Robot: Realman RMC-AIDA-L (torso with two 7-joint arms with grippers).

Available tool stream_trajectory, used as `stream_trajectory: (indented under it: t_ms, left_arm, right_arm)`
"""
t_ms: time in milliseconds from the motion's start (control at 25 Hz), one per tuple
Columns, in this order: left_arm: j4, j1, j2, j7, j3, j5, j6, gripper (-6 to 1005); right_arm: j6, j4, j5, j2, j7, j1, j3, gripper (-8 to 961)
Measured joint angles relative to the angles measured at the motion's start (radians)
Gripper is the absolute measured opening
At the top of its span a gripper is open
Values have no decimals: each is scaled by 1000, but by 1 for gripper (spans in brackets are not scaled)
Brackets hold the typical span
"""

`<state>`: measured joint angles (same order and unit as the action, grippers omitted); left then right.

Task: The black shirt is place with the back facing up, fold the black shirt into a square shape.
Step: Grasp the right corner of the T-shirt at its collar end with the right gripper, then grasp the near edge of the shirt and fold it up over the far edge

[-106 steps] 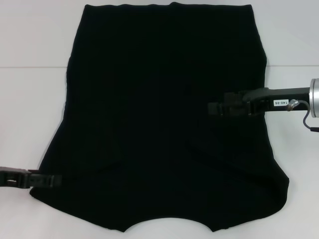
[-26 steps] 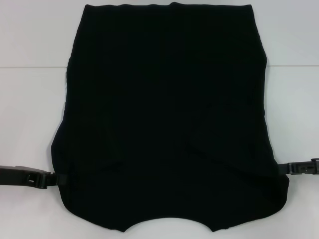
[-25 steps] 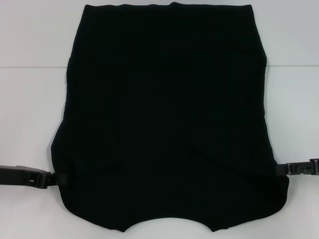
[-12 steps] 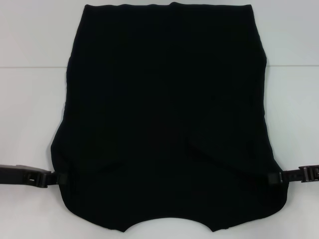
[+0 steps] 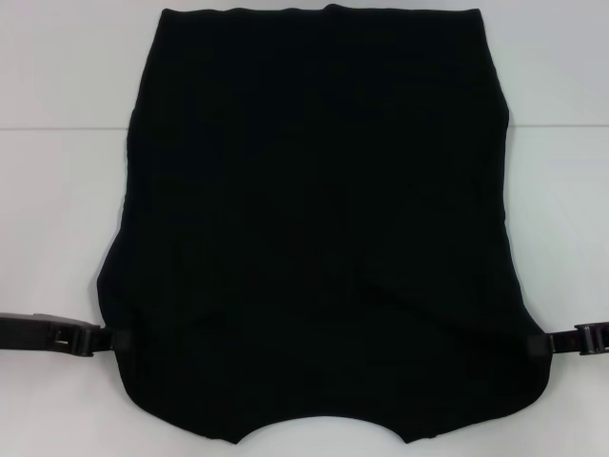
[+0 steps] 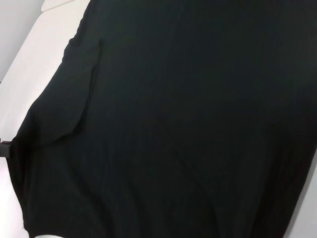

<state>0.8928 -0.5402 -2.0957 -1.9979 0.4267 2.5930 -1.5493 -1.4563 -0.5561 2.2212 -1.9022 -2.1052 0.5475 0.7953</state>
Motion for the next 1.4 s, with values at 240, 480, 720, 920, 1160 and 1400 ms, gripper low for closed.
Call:
stream_trajectory:
  t_ms: [240, 480, 720, 920, 1160, 1400]
  left_arm:
    - [-12, 6, -4, -1, -5, -41, -5, 74]
    - [-13, 39, -8, -22, -35, -86, -19, 73]
    - [-15, 61, -9, -29, -100, -86, -83, 73]
    - [-13, 89, -12, -19, -143, -87, -199, 73]
    - [-24, 127, -25, 14, -150, -87, -267, 73]
    - [-61, 141, -30, 51, -158, -87, -311, 73]
  right_arm:
    - [-12, 1, -2, -7, 67, -23, -25, 51]
    - [-30, 1, -1, 5, 142, -84, -116, 42]
    - [-40, 1, -1, 17, 192, -143, -180, 43]
    - [-50, 1, -2, 26, 234, -185, -226, 42]
    - [-74, 0, 0, 50, 273, -240, -269, 43]
    - [-135, -9, 0, 64, 316, -297, -311, 42]
